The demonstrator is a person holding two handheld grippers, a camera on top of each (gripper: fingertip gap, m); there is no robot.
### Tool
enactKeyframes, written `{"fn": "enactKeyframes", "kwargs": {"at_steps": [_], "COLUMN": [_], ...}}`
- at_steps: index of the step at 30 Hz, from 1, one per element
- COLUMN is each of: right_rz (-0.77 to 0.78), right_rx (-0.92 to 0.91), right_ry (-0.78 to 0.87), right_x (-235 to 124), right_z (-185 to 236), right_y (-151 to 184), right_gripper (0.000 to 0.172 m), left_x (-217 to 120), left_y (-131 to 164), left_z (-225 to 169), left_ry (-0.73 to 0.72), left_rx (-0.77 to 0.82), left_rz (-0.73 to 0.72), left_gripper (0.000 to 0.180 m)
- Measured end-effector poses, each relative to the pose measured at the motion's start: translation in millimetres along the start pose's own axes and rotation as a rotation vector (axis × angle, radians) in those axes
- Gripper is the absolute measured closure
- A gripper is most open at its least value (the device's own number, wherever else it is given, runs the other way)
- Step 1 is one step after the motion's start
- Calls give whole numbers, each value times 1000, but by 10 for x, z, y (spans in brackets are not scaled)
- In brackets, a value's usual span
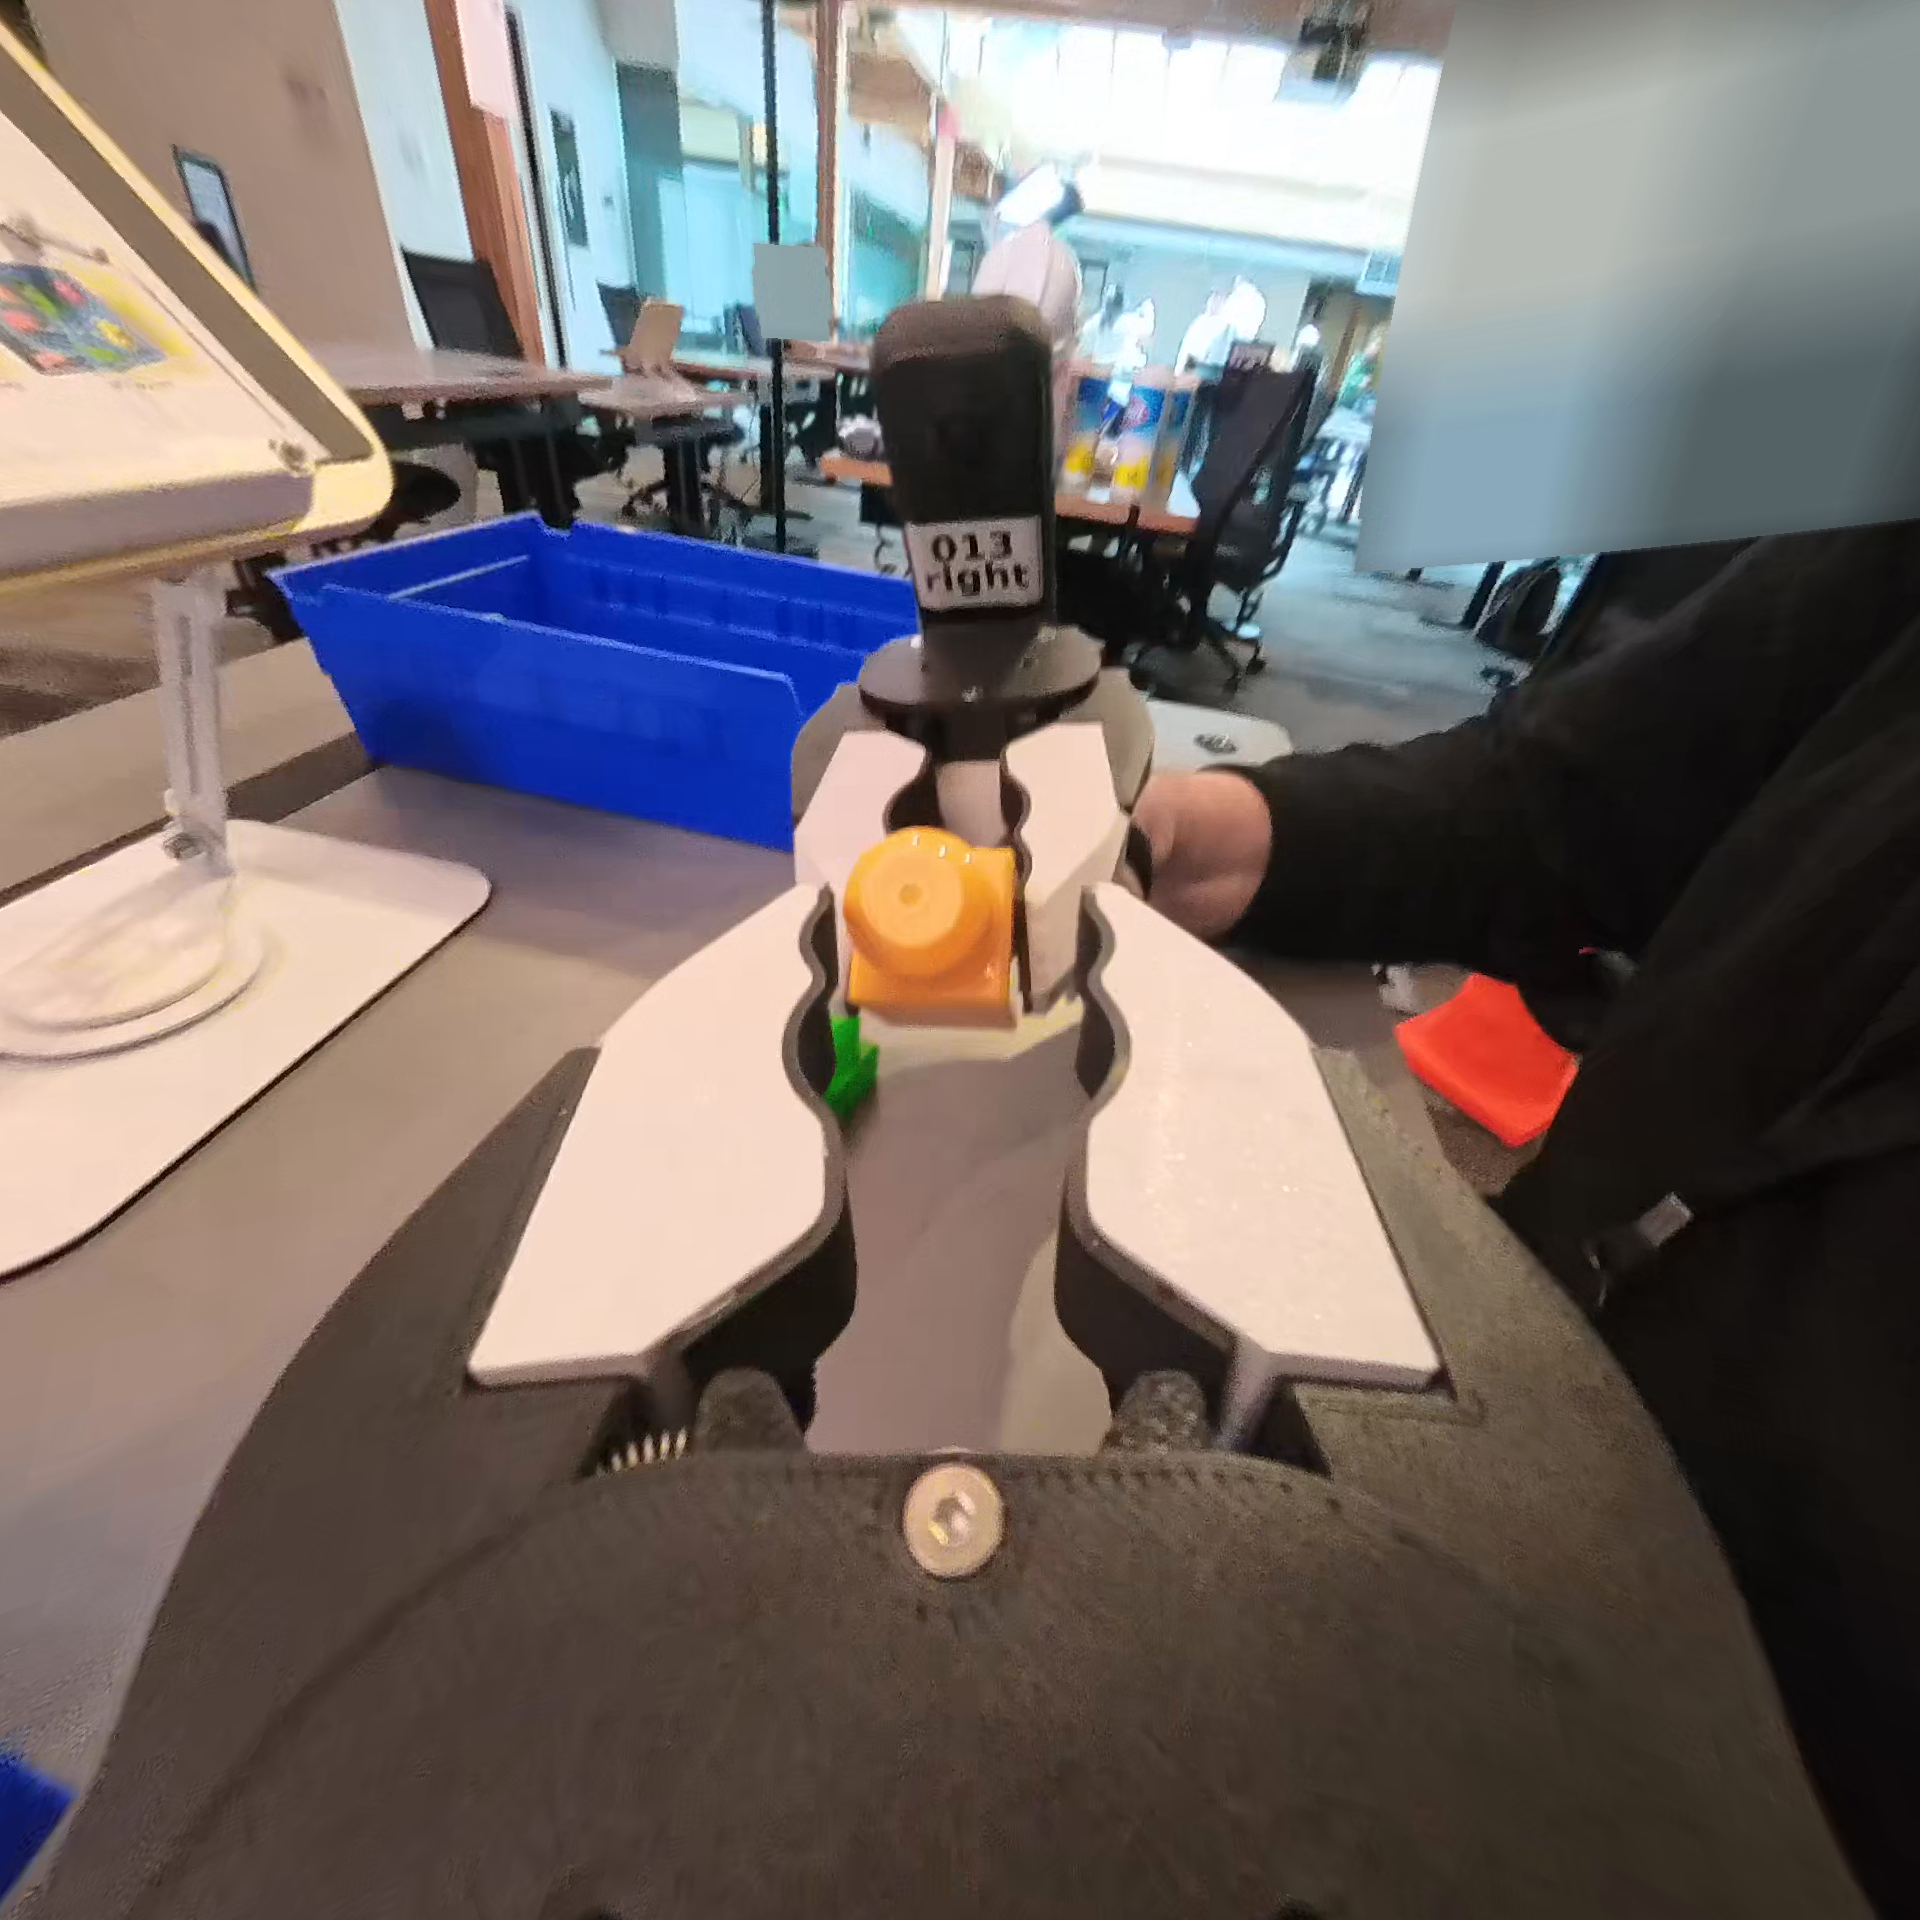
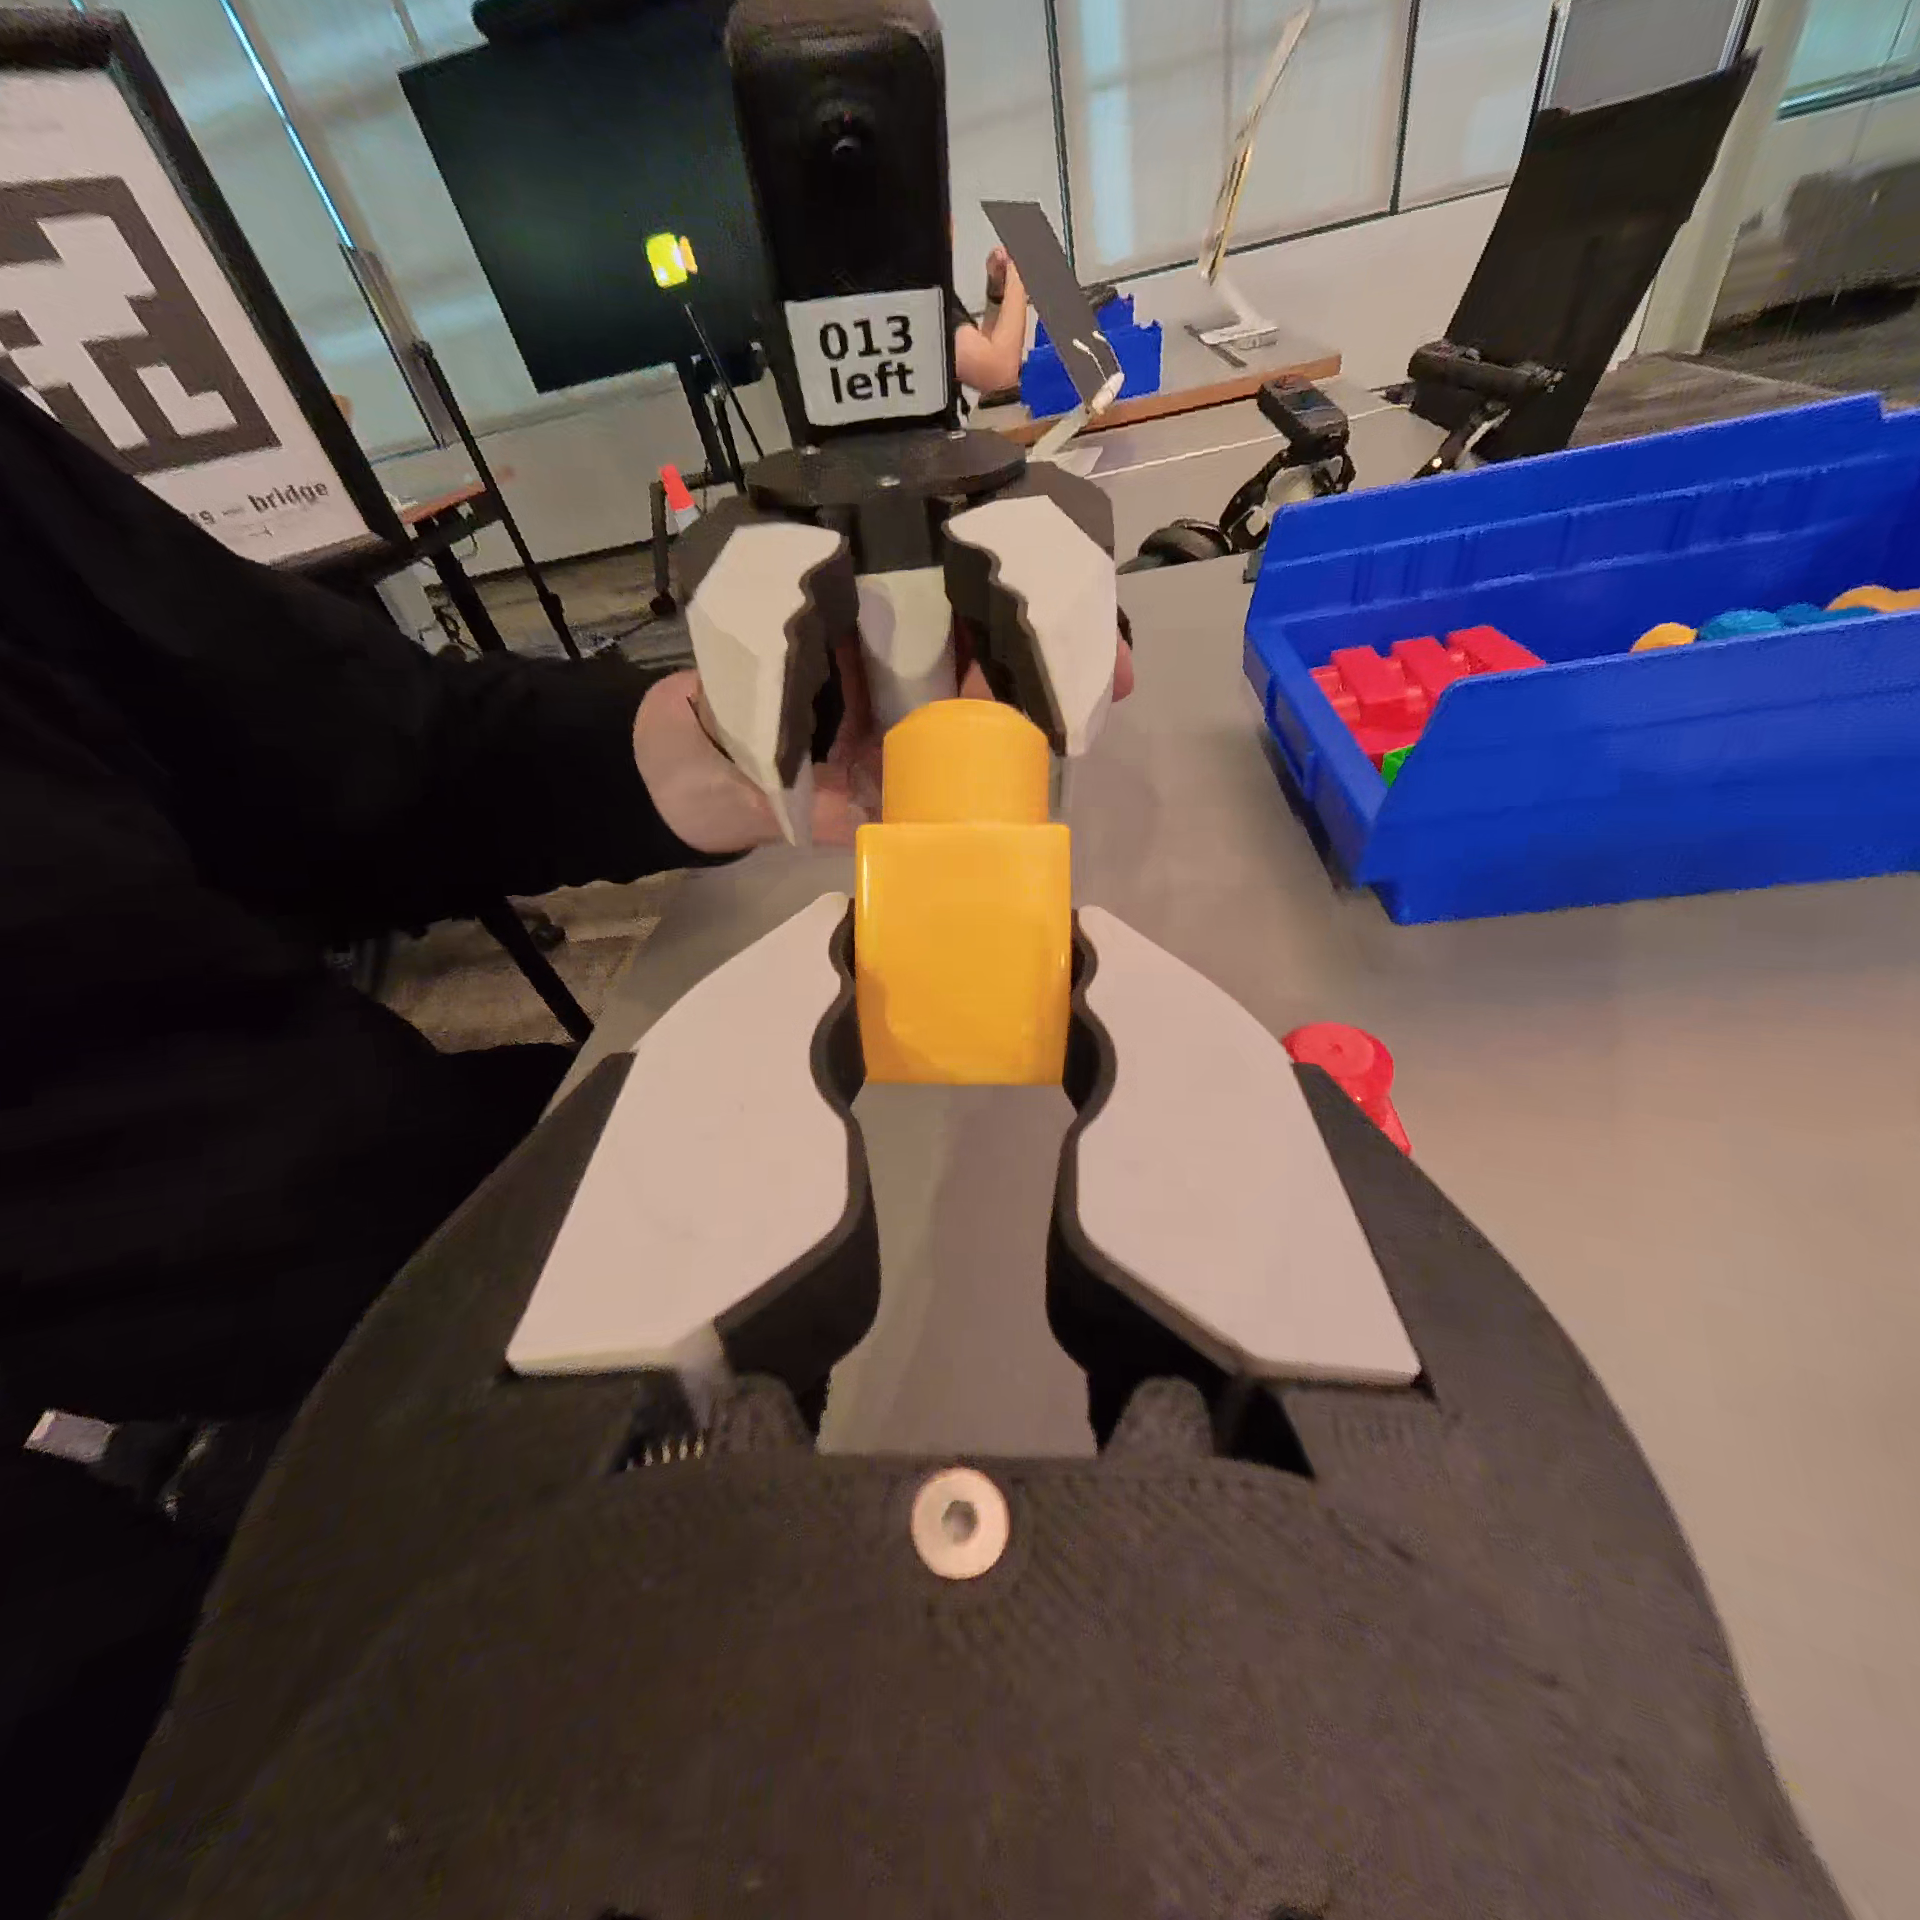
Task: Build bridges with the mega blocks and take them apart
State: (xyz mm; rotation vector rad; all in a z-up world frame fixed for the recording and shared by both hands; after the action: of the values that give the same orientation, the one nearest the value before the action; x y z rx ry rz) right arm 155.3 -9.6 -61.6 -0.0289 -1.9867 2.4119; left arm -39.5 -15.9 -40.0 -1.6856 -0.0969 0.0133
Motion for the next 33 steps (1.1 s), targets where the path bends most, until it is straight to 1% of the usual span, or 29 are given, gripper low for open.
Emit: {"fn": "enactKeyframes", "kwargs": {"at_steps": [5, 8, 13, 17, 18, 19, 20, 22, 24, 25, 28, 30, 33], "right_rz": [-37, -60, -122, -127, -112, -87, -56, 1, 58, 65, 35, 38, 41], "right_rx": [-37, -51, -54, -44, -32, -15, -8, -52, -107, -119, -138, -142, -143], "right_ry": [-11, -16, -11, -18, -23, -11, 8, 45, 110, 132, 172, 196, 201], "right_x": [39, 54, 77, 92, 99, 105, 100, 39, -74, -148, -375, -460, -496], "right_z": [44, 64, 89, 98, 94, 77, 61, 57, 42, 26, -34, -73, -101], "right_y": [51, 57, 77, 69, 66, 66, 67, 40, -14, -43, -94, -98, -78], "right_gripper": [136, 136, 136, 135, 133, 114, 104, 104, 105, 108, 119, 121, 123], "left_x": [95, 93, 86, 77, 73, 62, 46, 6, -17, -23, 22, 78, 134], "left_y": [4, 6, 14, 3, -8, -28, -54, -104, -90, -58, 142, 282, 465], "left_z": [-32, -11, -15, -30, -32, -34, -36, -26, 4, 21, 85, 121, 177], "left_ry": [2, 13, 20, 23, 24, 20, 19, 3, -35, -44, -78, -61, -44], "left_rx": [8, -16, -42, -36, -26, -8, 10, 58, 123, 137, 208, 219, 261], "left_rz": [25, 5, -58, -67, -57, -46, -31, 26, 144, 194, 374, 438, 543], "left_gripper": [141, 150, 151, 151, 151, 151, 151, 151, 151, 151, 151, 151, 151]}}
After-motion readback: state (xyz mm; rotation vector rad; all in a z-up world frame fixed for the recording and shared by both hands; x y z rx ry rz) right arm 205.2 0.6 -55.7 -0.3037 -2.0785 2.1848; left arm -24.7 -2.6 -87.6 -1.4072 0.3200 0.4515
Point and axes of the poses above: each gripper's, where its closed fingertips meet, x out along the fingers, y out of its underside, z = x × y across the jaws, the point moved 10 cm from there along -x, back along the fingers, and after that the axes turned 7 degrees about -z, right-handed, at the moved point
